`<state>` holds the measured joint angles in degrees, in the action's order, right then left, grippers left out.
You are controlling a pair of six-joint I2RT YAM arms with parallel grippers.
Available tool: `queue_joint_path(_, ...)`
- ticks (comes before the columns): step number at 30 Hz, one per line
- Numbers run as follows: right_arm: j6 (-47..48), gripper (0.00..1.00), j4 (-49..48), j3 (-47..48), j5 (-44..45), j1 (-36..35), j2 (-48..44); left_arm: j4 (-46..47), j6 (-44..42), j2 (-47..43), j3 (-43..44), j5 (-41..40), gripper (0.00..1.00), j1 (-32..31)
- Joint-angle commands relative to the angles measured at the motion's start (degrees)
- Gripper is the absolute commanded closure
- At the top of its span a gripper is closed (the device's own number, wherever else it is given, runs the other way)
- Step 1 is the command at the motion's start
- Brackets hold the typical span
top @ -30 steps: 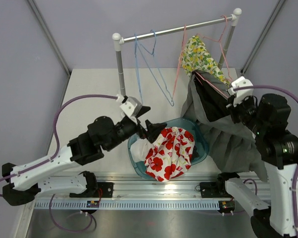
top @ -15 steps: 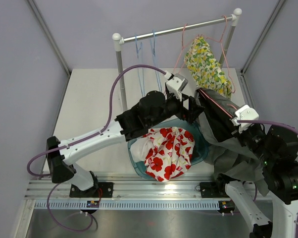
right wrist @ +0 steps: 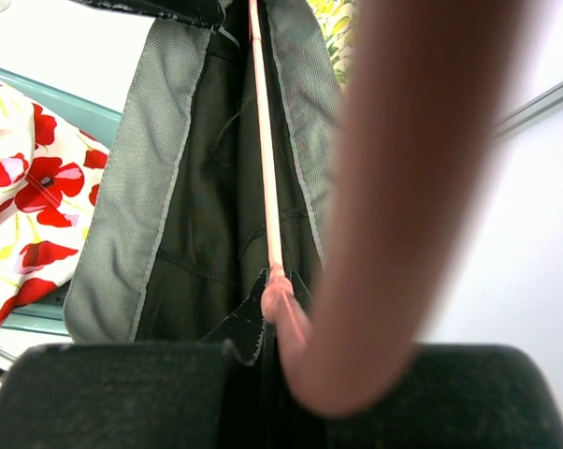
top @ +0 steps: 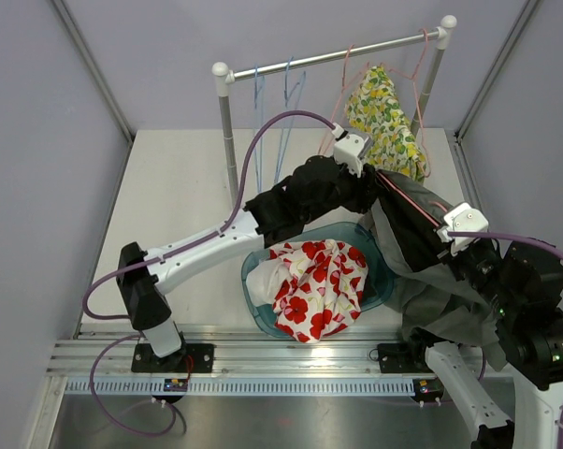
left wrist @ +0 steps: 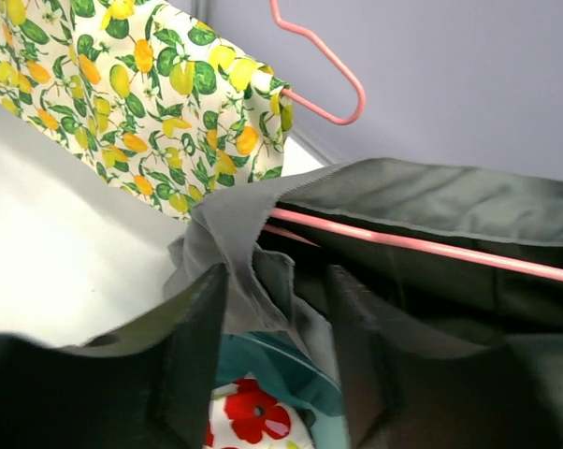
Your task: Remove the skirt from the hanger
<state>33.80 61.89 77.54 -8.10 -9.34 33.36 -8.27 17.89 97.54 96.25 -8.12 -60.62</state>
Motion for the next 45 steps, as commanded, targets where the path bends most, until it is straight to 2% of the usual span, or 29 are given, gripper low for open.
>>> queue_joint_path(1,0.48,1.0,-2.56,0.25,0.1,0.38,-0.58,0.27,-1.8,1.34,3.94,-0.76,0.61,0.76)
queue_joint_path(4,0.56,1.0,-2.3,0.25,0.1,0.38,-0.67,0.36,-2.24,1.78,4.21,-0.05,0.73,1.64)
queue_joint_path(6,0.91,1.0,-2.12,-0.1,0.01,0.64,-0.76,0.71,-3.47,1.6,4.12,-0.32,0.91,2.17)
queue_joint_path(8,1.26,1.0,-1.69,-0.54,-0.16,0.9,-1.02,0.89,-4.7,0.82,3.43,-1.81,1.0,2.61)
queue_joint_path(12,2.06,1.0,-0.63,-1.95,-1.3,1.7,-1.9,0.37,-4.62,-0.86,1.75,-4.01,1.0,5.68)
queue_joint_path(17,4.16,1.0,2.8,-1.25,-7.36,2.31,-2.95,-3.58,-1.2,0.54,2.19,-0.76,1.0,10.6)
queue_joint_path(23,4.17,1.0,4.82,2.7,-10.8,2.31,-1.99,-4.56,-0.58,1.6,1.67,2.32,1.0,11.58)
queue_joint_path(30,-0.93,1.0,-0.63,4.55,-3.59,2.4,0.82,2.82,-0.13,-1.47,-4.04,10.2,1.0,11.58)
queue_joint_path(33,-2.25,1.0,-2.64,4.99,-2.02,2.4,2.4,4.66,-0.4,-2.7,-5.45,13.73,0.85,11.58)
queue_joint_path(34,-2.25,1.0,-3.08,4.82,-1.49,2.31,2.75,5.71,-0.57,-3.66,-5.8,14.79,0.64,11.58)
queue_joint_path(38,-1.11,1.0,-5.19,2.89,-0.96,2.22,4.34,10.1,-1.71,-7.7,-9.75,19.88,0.25,11.58)
queue_joint_path(41,1.08,1.0,-6.08,1.66,-0.78,2.14,5.83,12.84,-3.73,-11.47,-11.25,25.4,0.12,11.49)
queue_joint_path(43,3.45,1.0,-6.6,0.87,-1.13,2.22,6.45,13.63,-6.28,-12.8,-11.43,29.8,0.08,11.4)
queue_joint_path(44,4.59,1.0,-6.6,-0.01,-2.44,2.22,6.88,13.72,-7.77,-14.12,-11.69,35.92,0.01,11.4)
queue_joint_path(45,7.56,1.0,-6.17,-0.28,-3.58,2.31,7.15,13.64,-10.31,-14.74,-12.31,38.42,0.01,11.23)
